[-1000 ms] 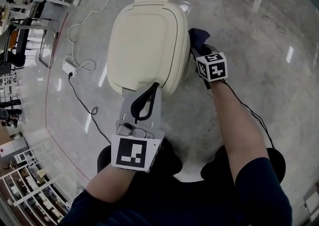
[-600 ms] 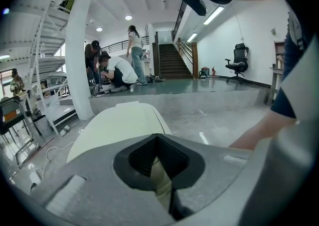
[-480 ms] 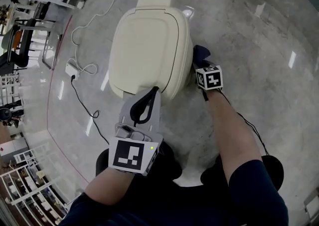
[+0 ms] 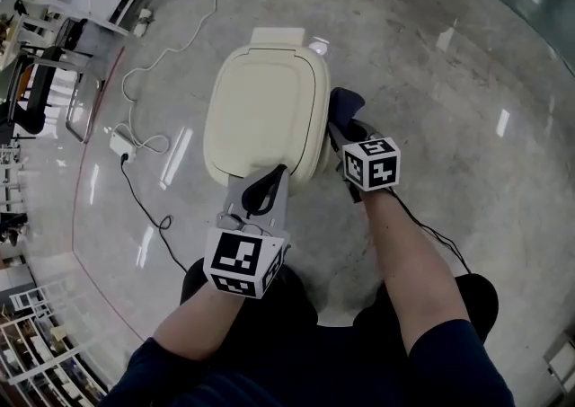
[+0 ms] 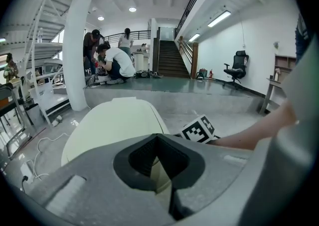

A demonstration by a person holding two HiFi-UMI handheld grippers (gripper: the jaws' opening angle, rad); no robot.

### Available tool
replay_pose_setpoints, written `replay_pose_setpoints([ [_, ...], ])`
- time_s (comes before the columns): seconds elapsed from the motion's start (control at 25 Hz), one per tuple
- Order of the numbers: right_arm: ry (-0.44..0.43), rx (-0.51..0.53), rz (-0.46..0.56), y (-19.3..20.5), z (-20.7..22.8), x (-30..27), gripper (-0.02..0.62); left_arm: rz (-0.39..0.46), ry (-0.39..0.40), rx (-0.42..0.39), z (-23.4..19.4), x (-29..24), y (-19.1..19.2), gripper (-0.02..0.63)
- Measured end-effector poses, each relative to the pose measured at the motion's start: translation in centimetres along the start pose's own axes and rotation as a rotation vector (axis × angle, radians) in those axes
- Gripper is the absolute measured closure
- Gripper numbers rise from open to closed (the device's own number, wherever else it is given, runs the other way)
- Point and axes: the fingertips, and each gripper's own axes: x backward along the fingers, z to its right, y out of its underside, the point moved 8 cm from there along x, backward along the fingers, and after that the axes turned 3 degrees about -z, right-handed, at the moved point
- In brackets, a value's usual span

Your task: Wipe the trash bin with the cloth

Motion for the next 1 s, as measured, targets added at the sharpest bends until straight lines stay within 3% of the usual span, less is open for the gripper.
replay_pose_setpoints([
  [0.28, -0.070, 0.032, 0.066, -1.8, -4.9, 4.9, 0.541, 0.009, 0.013, -0.005, 0.0, 0.1, 0.0, 0.609],
  [1.0, 0.098, -0.163, -0.262, 14.9, 1.6, -5.1, 0.541, 0.021, 0.007, -0.012, 0.4, -0.3, -0.1, 0.609],
])
